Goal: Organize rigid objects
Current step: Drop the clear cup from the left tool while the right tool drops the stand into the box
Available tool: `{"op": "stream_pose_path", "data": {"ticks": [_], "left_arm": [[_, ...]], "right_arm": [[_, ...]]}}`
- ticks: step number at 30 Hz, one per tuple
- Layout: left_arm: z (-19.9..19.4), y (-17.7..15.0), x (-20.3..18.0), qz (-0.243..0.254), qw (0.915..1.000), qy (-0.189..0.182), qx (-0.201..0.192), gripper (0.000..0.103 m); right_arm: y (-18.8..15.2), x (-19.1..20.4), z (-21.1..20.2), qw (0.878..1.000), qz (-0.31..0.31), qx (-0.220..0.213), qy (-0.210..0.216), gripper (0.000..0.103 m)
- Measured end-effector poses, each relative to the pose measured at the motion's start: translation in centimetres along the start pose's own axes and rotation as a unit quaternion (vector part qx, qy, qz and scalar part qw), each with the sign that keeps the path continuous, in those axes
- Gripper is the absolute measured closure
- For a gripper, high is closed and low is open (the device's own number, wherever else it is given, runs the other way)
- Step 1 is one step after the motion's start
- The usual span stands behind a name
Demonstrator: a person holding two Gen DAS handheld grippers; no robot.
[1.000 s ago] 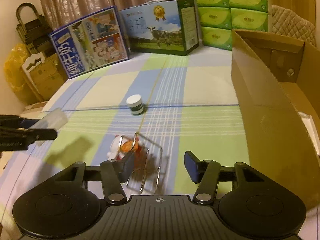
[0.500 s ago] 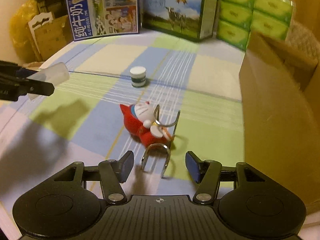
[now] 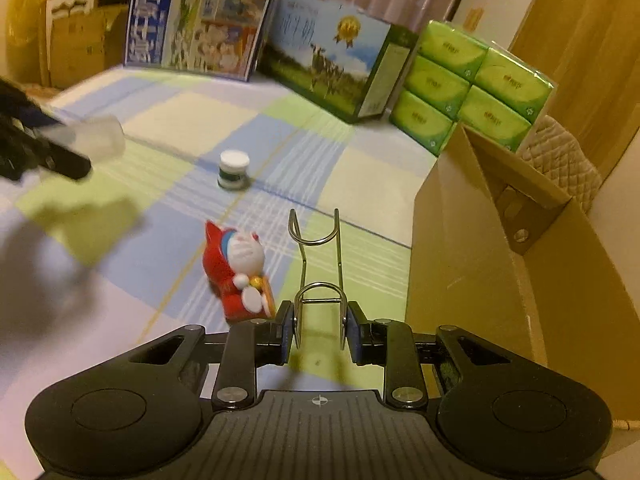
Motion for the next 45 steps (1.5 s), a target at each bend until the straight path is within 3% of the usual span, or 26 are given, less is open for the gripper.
{"op": "stream_pose_path", "data": {"ticks": [8, 21, 30, 38, 45], "left_arm": [[-1.3, -0.2, -3.1, 0.006, 0.9997, 0.022, -0.003, 0.055], [-5.4, 1.4, -8.7, -0.039, 0.9983, 0.043, -0.010, 0.055], [-6.2, 5.2, -16.6, -0.003, 0.9995, 0.000, -0.032, 0.055], [-4.0, 8.7, -25.2, 0.032, 0.9967, -0.061, -0.043, 0.055], [-0.6, 9.7, -30.4, 0.064, 0.9938, -0.087, -0.029, 0.055]], "right_arm": [[0.7, -0.6, -2.2, 0.998, 0.049, -0.015, 0.033, 0.079], [2.8, -3.7, -8.7, 0.990, 0.111, -0.066, 0.060, 0.080], [2.9, -11.0, -13.3, 0.984, 0.147, -0.100, 0.020, 0.079], [-1.3, -19.8, -14.0, 0.976, 0.198, -0.083, -0.030, 0.079], [-4.5, -23.7, -13.6, 0.971, 0.228, -0.067, -0.036, 0.079]]}}
Point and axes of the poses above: each gripper's, at about its wrist camera, not at the fingertips, and z roughly the way its jaws point, x to its left, y to its top, the point moved 5 cm from there along z, roughly the way its jaws point, and after that the axes turned 9 degrees about -z, right-handed, at the moved point
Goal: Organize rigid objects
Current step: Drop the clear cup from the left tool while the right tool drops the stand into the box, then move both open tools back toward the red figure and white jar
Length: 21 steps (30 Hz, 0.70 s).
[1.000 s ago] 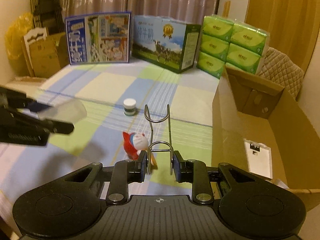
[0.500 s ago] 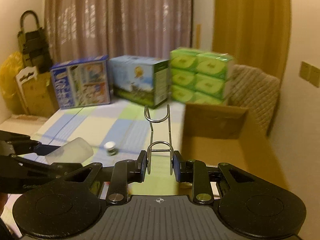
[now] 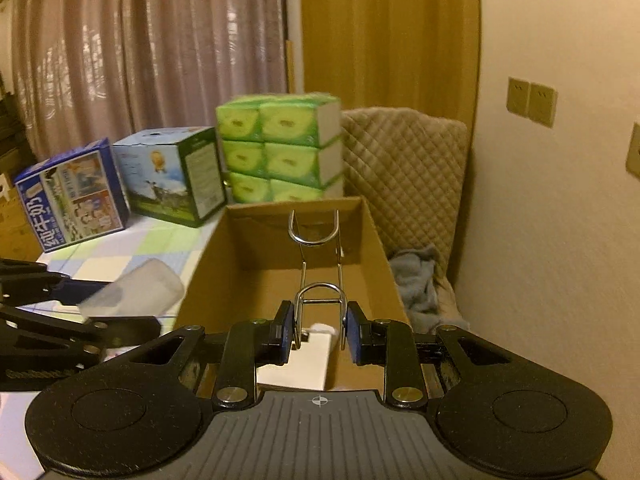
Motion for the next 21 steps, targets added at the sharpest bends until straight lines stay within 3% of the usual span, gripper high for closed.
{"op": "stream_pose_path", "data": {"ticks": [3, 4, 5, 12, 21], "left_arm": [[1.7, 0.3, -0.8, 0.000, 1.0000, -0.007, 0.006, 0.052], [1.9, 0.2, -1.0, -0.001, 0.9999, -0.011, 0.008, 0.038], [2.1, 0.2, -1.0, 0.000, 0.9999, -0.010, 0.010, 0.035], [0.4, 0.3, 1.4, -0.011, 0.9996, 0.024, -0.008, 0.035], [-1.7, -1.7, 5.0, -0.046, 0.9974, 0.055, -0.002, 0.035]], "right_arm": [[-0.7, -1.1, 0.3, 1.000, 0.009, 0.005, -0.003, 0.079], [-0.9, -1.4, 0.4, 1.000, 0.014, 0.007, -0.002, 0.079], [-1.1, -1.6, 0.5, 1.000, 0.019, 0.009, -0.002, 0.079], [-2.0, -2.1, 1.0, 0.999, 0.034, 0.015, 0.009, 0.079], [-1.9, -1.0, 1.7, 0.999, 0.038, 0.022, 0.025, 0.079]]}}
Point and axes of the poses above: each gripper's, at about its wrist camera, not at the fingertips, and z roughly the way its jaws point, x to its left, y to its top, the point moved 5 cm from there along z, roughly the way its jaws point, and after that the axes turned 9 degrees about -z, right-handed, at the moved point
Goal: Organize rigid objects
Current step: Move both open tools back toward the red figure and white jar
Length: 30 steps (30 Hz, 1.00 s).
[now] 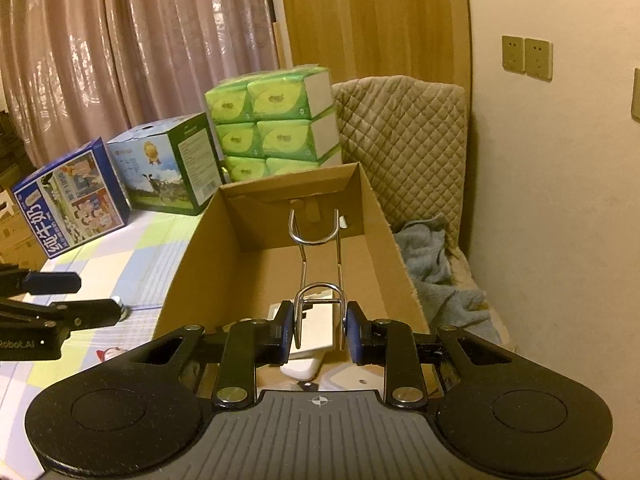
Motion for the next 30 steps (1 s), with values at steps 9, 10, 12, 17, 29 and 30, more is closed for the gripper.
{"op": "stream_pose_path", "data": {"ticks": [9, 10, 12, 17, 29, 30], "left_arm": [[-1.4, -1.1, 2.9, -0.023, 0.9996, 0.018, -0.005, 0.035], [-1.7, -1.3, 3.3, -0.024, 0.9994, 0.024, -0.007, 0.035], [-2.2, -1.7, 4.4, -0.026, 0.9990, 0.036, -0.010, 0.035], [-3.7, -3.0, 7.9, -0.040, 0.9968, 0.068, -0.009, 0.035], [-9.0, -5.9, 16.4, -0.086, 0.9861, 0.142, -0.016, 0.035], [-9.4, -6.1, 16.8, -0.087, 0.9854, 0.145, -0.017, 0.035]], "right_arm": [[0.9, -0.2, 0.7, 0.999, 0.038, -0.020, 0.027, 0.055], [1.1, -0.5, 0.4, 0.998, 0.048, -0.030, 0.019, 0.030], [1.4, -0.8, -0.3, 0.997, 0.055, -0.047, 0.017, 0.027], [1.5, 0.3, -1.7, 0.998, 0.041, -0.052, 0.020, 0.027], [2.7, 9.0, -5.0, 0.993, -0.004, -0.088, 0.077, 0.027], [2.7, 10.1, -5.1, 0.992, -0.011, -0.089, 0.085, 0.027]]}}
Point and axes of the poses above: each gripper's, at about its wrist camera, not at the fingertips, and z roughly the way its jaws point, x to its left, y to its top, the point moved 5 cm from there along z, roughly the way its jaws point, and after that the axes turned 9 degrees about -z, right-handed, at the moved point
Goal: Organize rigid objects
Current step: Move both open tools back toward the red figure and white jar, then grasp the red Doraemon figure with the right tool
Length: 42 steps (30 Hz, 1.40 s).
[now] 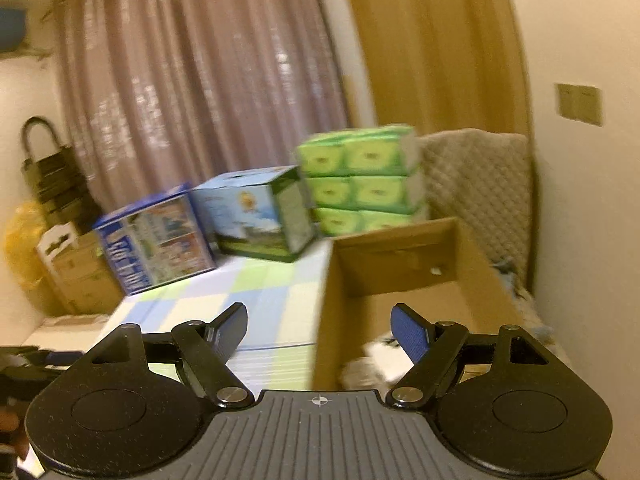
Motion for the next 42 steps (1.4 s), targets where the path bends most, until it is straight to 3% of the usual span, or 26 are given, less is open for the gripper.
{"op": "stream_pose_path", "data": {"ticks": [8, 17, 32, 42], "left_arm": [[-0.4, -1.2, 3.5, -0.014, 0.9997, 0.018, 0.004, 0.035], [2.7, -2.5, 5.1, -0.014, 0.9995, 0.019, 0.019, 0.035], [11.2, -3.3, 4.2, 0.005, 0.9991, -0.010, 0.041, 0.035], [14.8, -2.9, 2.5, 0.033, 0.9978, -0.037, 0.043, 0.035]], "right_arm": [[-1.8, 7.0, 3.0, 0.997, -0.045, 0.026, 0.052, 0.027], [-6.1, 11.6, 7.8, 0.990, -0.093, 0.071, 0.084, 0.027], [-11.7, 12.1, 16.2, 0.975, -0.154, 0.124, 0.098, 0.027], [-13.5, 11.8, 20.5, 0.966, -0.192, 0.139, 0.104, 0.028]]}}
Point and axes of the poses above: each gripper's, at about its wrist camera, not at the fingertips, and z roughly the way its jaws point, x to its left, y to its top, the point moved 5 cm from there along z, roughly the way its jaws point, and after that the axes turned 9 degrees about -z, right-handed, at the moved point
